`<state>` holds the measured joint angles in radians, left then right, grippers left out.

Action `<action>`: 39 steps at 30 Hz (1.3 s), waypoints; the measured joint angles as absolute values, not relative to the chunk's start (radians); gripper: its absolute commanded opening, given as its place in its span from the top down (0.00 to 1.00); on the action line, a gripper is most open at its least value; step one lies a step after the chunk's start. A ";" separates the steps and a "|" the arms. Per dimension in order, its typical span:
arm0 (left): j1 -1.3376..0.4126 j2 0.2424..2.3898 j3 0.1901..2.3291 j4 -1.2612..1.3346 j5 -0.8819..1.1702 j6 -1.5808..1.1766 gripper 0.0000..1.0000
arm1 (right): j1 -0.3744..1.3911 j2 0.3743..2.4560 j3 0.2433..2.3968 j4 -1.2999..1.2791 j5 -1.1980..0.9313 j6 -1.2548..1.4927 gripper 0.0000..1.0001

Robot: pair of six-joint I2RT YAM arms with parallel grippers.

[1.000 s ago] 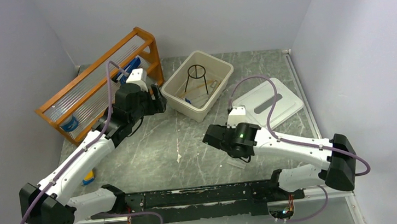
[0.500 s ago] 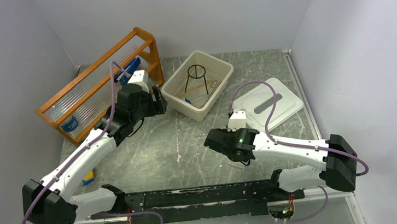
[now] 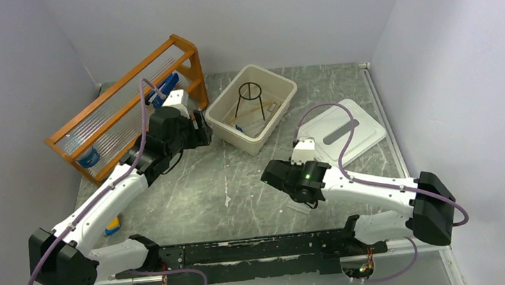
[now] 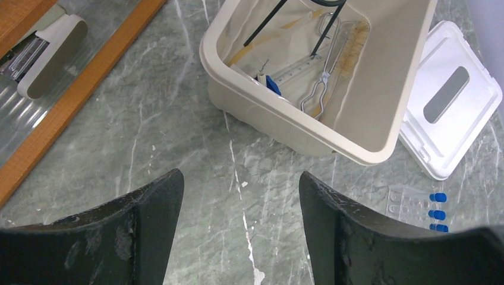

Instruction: Organize the chemistry lab equipment

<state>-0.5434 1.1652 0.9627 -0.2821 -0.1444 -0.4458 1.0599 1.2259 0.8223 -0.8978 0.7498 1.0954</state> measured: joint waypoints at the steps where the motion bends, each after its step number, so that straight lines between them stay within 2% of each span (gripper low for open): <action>1: -0.543 1.166 0.962 -0.282 -0.144 -0.446 0.25 | 1.056 1.226 0.822 -0.894 0.749 1.095 0.79; 11: -0.538 1.169 0.958 -0.282 -0.135 -0.446 0.25 | 1.020 1.243 0.785 -0.864 0.714 1.096 0.77; 20: -0.538 1.176 0.958 -0.282 -0.128 -0.446 0.25 | 1.014 1.223 0.783 -0.866 0.695 1.095 0.53; 28: -0.537 1.176 0.958 -0.282 -0.126 -0.446 0.25 | 0.989 1.194 0.843 -0.912 0.695 1.090 0.50; 39: -0.533 1.176 0.954 -0.281 -0.117 -0.446 0.25 | 0.857 1.203 0.869 -0.902 0.634 1.008 0.49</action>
<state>-0.5335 1.1763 0.9543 -0.2810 -0.1165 -0.4461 0.8566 1.2030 0.8692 -0.9024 0.6342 1.0077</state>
